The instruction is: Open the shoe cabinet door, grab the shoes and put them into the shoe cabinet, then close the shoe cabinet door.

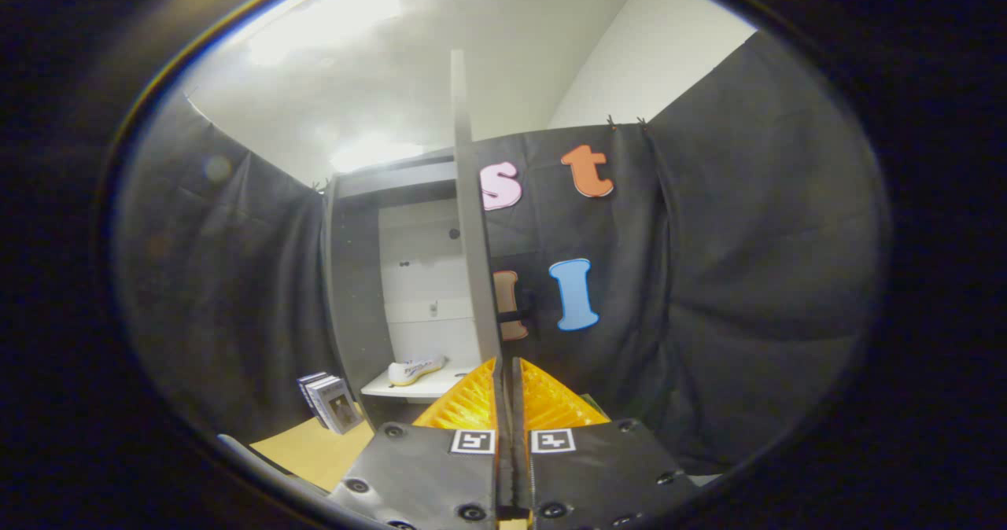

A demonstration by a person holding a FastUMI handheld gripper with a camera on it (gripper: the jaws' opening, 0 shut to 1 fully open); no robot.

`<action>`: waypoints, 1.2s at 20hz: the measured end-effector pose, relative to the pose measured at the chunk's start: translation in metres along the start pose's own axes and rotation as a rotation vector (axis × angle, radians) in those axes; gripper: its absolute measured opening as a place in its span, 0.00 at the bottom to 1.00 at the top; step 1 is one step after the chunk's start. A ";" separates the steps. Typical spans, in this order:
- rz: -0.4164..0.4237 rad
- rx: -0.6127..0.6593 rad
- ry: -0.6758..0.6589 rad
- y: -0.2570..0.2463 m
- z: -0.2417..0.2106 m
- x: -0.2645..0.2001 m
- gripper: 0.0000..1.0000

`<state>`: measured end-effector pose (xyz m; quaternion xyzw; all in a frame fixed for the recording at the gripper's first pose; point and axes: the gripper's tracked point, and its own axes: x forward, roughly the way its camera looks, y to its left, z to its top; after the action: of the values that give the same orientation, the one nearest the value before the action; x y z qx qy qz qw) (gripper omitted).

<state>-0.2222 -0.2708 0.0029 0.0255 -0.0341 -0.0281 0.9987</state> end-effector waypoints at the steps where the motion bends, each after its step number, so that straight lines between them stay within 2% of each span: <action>1: 0.025 0.005 -0.013 0.013 -0.003 -0.003 0.02; 4: 0.066 0.005 -0.009 0.034 -0.026 -0.007 0.02; 10: 0.134 0.038 0.168 0.071 -0.124 0.007 0.03; 13: 0.127 0.052 0.255 0.076 -0.180 0.017 0.03; 17: 0.097 0.048 0.392 0.080 -0.261 0.024 0.11; 22: 0.067 0.033 0.558 0.084 -0.353 0.036 0.11; 23: 0.031 0.010 0.554 0.077 -0.365 0.040 0.11; 24: 0.036 0.009 0.573 0.079 -0.370 0.028 0.11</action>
<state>-0.1639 -0.1751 -0.3596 0.0361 0.2489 -0.0020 0.9679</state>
